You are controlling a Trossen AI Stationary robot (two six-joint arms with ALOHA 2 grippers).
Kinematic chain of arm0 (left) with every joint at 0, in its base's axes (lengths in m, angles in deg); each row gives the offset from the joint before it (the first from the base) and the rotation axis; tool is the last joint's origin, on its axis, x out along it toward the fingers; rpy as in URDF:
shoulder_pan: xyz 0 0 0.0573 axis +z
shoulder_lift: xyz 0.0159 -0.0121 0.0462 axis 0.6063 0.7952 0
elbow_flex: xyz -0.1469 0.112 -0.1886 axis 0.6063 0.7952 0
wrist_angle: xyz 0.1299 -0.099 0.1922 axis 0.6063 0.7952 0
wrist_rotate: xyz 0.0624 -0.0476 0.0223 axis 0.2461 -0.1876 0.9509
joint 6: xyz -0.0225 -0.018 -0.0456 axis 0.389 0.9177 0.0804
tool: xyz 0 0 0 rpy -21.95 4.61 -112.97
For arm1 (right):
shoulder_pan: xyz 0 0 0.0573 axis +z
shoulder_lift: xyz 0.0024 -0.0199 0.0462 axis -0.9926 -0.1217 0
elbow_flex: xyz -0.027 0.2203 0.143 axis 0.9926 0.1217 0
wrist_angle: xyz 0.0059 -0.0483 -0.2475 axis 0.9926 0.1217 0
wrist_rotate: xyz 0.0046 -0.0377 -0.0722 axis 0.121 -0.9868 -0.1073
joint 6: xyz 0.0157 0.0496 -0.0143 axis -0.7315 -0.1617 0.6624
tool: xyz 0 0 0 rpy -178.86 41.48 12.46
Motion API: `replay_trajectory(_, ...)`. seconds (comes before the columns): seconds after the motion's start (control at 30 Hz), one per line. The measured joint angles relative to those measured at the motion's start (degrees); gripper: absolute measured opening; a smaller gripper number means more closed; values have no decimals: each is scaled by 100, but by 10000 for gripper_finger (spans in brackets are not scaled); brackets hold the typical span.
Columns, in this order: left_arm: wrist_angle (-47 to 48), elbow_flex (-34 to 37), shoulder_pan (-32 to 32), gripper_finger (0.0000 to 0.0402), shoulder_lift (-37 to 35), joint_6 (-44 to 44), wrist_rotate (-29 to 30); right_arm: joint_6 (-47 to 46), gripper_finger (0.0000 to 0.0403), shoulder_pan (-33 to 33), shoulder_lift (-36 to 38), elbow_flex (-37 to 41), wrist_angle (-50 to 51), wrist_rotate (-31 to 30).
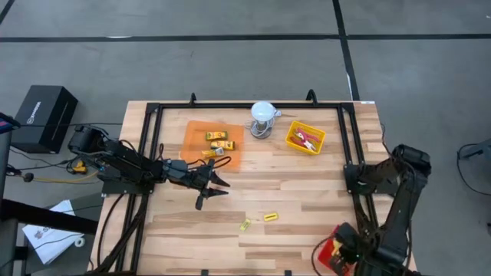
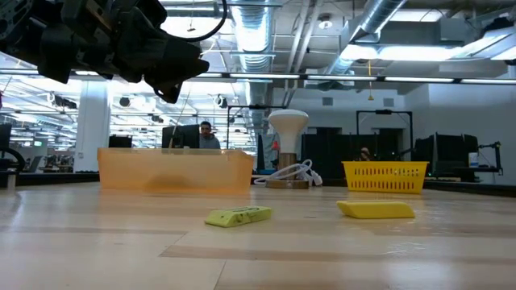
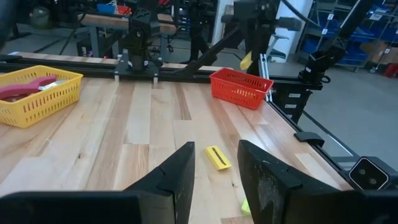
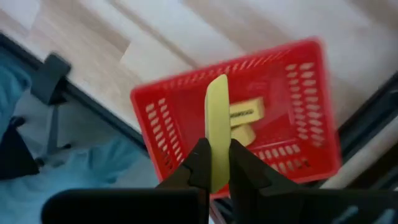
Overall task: Pick & Place School Supplies
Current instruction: Put the yellow eraser into the red bin, then adjust the green eraser
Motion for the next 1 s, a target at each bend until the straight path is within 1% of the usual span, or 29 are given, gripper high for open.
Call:
replay_trajectory(0.17, -5, 0, -1, 117, 0, 16, -35, -71, 20, 105, -2, 478, -719, 2)
replay_trajectory(0.3, -15, 0, -1, 117, 0, 16, -50, -23, 21, 91, -5, 600, -733, -27)
replay_trajectory(0.6, -15, 0, -1, 117, 0, 16, -63, -47, 53, 193, -5, 660, -937, -79)
replay_trajectory(1.0, -13, 0, 1, 117, 0, 20, -101, 15, 59, 237, -5, 660, -985, -232)
